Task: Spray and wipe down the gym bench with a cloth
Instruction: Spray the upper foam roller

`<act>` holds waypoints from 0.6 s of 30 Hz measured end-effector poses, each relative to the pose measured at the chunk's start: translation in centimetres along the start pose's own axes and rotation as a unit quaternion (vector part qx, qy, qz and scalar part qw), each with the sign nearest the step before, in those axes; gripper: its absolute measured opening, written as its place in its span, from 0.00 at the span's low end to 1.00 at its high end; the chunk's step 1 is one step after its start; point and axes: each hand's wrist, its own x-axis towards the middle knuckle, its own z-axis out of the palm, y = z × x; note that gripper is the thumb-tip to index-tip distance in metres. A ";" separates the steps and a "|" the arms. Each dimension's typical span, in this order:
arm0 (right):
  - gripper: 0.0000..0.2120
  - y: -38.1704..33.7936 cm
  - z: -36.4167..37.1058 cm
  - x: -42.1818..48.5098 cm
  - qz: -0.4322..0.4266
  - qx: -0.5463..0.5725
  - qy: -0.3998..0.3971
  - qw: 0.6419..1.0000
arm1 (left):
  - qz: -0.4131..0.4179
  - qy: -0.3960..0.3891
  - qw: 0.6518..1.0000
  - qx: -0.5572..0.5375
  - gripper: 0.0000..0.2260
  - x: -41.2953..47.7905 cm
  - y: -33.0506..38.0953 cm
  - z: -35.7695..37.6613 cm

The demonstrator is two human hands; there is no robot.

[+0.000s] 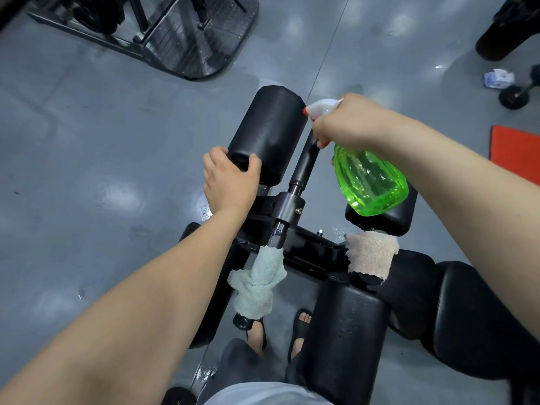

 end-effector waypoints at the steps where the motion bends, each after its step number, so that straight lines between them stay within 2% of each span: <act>1: 0.20 0.2 -0.1 0.2 0.002 0.002 0.009 1.000 | 0.001 0.001 1.000 0.000 0.21 0.0 0.0 0.0; 6: 0.27 0.6 -0.3 0.1 0.026 -0.001 0.022 0.999 | 0.000 0.021 1.000 -0.002 0.18 0.1 0.1 0.1; 10: 0.20 0.3 0.2 -0.7 0.005 0.010 -0.008 1.000 | 0.007 0.009 1.000 0.005 0.21 0.0 0.0 0.1; 14: 0.19 -0.1 1.2 -1.3 0.000 -0.015 -0.048 0.999 | 0.016 0.012 1.000 0.010 0.20 0.1 -0.1 0.2; 18: 0.21 0.7 1.6 -1.5 -0.006 0.023 -0.020 1.000 | 0.005 0.027 1.000 -0.001 0.18 0.1 0.1 0.1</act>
